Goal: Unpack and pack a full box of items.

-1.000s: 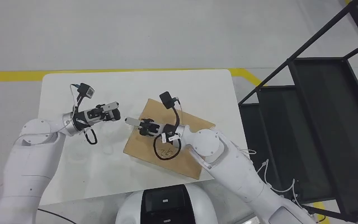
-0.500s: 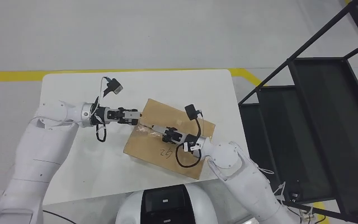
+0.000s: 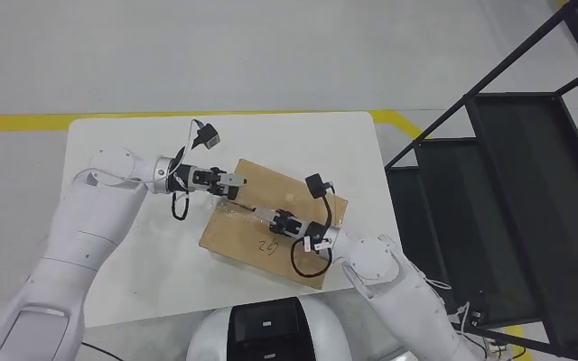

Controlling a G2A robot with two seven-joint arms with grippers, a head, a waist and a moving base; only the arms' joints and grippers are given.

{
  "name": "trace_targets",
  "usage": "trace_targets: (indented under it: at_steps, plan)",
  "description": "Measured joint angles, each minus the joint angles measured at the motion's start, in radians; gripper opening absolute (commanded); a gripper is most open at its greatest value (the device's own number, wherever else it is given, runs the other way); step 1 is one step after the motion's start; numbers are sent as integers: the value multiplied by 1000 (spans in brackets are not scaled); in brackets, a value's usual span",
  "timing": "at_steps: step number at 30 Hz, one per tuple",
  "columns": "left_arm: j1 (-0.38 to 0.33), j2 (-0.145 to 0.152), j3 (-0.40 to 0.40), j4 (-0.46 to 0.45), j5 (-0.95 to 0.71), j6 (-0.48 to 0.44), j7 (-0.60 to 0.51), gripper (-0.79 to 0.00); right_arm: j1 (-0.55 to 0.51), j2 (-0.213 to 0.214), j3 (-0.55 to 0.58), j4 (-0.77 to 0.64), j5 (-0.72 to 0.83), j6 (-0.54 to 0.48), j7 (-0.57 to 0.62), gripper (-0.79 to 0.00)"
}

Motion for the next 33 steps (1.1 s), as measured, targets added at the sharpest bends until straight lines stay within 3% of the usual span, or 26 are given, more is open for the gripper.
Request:
trace_targets:
  at_steps: [11,20,26,33]
  plan:
    - [3,8,20,-69,-39,27,-27,0,-28,9,47,54,26,5,-18,0]
    - [29,17,40,-104,-51,32,-32,0,-113,25,111,-30,41,-23,-2,0]
    - [16,11,67,-68,-56,30,-30,0,-157,34,157,-22,45,-14,-13,0]
    - [-15,-7,104,62,-34,20,-20,0,-177,39,180,-11,71,-21,-13,0]
